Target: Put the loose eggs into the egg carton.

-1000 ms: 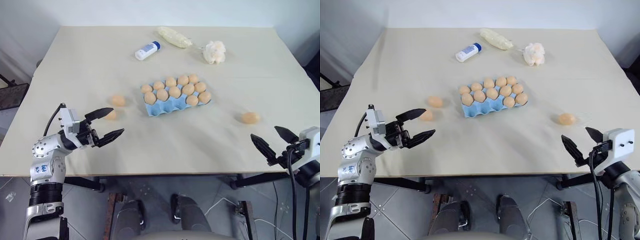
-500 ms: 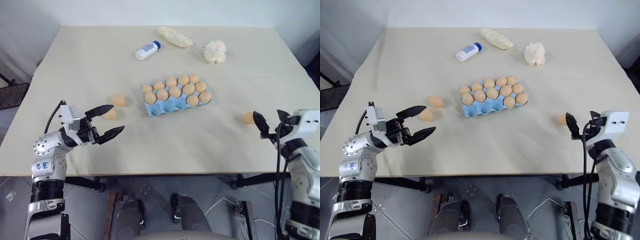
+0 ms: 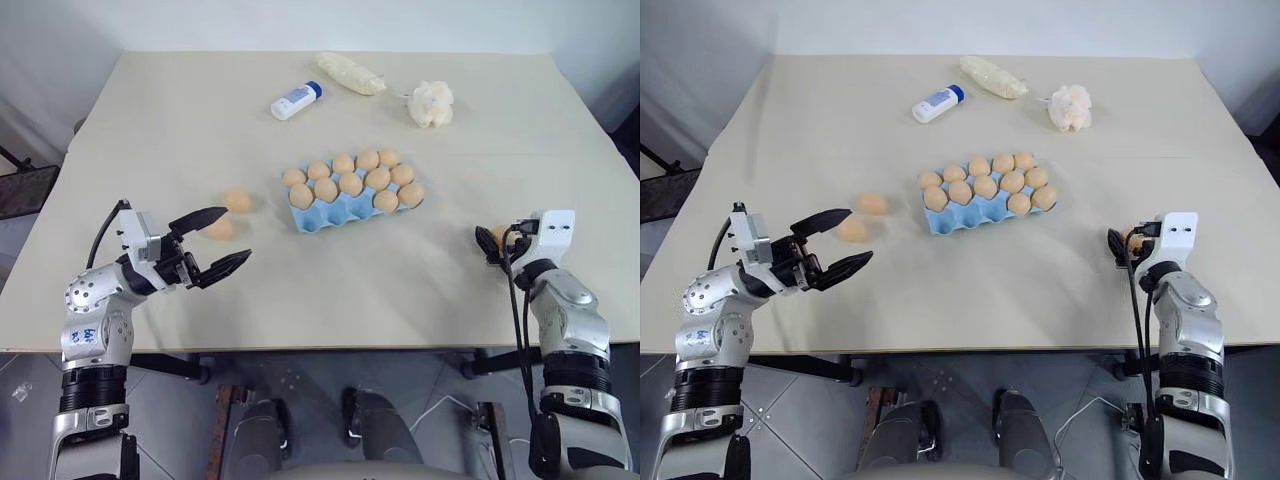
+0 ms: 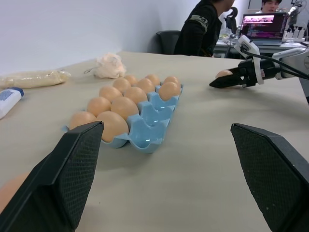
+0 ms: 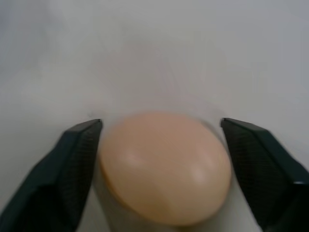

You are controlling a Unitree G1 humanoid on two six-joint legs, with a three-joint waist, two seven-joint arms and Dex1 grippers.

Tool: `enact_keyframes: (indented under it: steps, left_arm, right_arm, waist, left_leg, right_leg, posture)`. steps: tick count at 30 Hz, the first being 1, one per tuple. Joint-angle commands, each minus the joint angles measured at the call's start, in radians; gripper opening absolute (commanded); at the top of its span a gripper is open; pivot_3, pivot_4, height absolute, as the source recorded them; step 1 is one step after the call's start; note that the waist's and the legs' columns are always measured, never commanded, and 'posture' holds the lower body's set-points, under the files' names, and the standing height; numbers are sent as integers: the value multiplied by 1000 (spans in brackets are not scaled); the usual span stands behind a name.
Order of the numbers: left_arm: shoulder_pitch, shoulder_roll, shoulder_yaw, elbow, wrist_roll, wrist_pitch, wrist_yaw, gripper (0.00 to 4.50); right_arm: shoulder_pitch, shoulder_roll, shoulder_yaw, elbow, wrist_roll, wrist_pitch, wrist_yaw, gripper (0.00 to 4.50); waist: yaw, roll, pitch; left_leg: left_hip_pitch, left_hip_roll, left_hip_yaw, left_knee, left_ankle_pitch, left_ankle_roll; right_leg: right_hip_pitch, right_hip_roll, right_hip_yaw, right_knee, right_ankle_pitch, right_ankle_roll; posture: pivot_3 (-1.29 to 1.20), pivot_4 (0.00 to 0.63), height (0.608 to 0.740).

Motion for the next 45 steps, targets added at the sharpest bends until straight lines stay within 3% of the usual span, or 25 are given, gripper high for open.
enact_keyframes:
  steps: [1,2,4,10,18,26,36,43,45]
  left_arm:
    - [10,13,23,-53,-24,0,11,4500]
    - [13,14,24,-56,-25,-1,12,4500]
    - [18,13,25,-63,-26,1,15,4500]
    - [26,14,29,-71,-26,-1,22,4500]
    - [22,7,24,-70,-24,-3,34,4500]
    - [46,10,40,-84,-26,-9,49,4500]
    - [95,14,72,-127,-29,-6,72,4500]
    - [114,10,76,-146,-30,-3,89,4500]
    - [113,10,75,-145,-31,-4,91,4500]
  right_arm:
    - [-4,3,-13,-33,19,-2,-9,2870]
    - [-2,5,-11,-41,21,-2,-9,2510]
    - [-2,6,-11,-56,26,1,-11,2270]
    - [-14,13,19,-205,41,63,-8,2216]
    - [-166,119,186,-375,58,192,-5,2191]
    - [-300,264,340,-274,8,153,13,2191]
    - [-392,309,403,-48,-79,33,57,2191]
    - [-403,310,397,-38,-88,29,74,4469]
    - [-401,308,396,-64,-81,40,83,4469]
  waist:
    - [0,0,0]
    - [0,0,0]
    - [-2,0,0]
    - [-6,0,0]
    - [-23,0,0]
    - [-20,0,0]
    - [-24,0,0]
    - [-26,0,0]
    - [-26,0,0]
  left_leg:
    - [0,0,0,0,0,0]
    - [0,0,0,0,0,0]
    - [0,0,0,0,0,0]
    - [0,0,0,0,0,0]
    - [0,1,0,0,1,-2]
    - [-4,1,0,-1,1,-2]
    - [-4,1,1,-2,1,-2]
    - [-4,1,2,-2,2,-3]
    - [-4,1,2,-2,2,-3]
  right_leg:
    - [0,0,0,0,0,0]
    - [0,0,0,0,0,0]
    - [0,0,0,0,0,0]
    - [0,0,0,1,0,0]
    - [-1,0,0,2,0,0]
    - [-7,0,0,4,-1,-1]
    - [-7,0,0,4,-1,-2]
    - [-9,0,1,6,-1,-2]
    - [-9,0,1,6,-1,-2]
  posture:
    - [0,150,740]
    - [0,150,740]
    - [0,150,740]
    - [0,150,740]
    - [0,150,740]
    - [0,150,740]
    - [0,150,740]
    - [0,150,740]
    - [0,150,740]
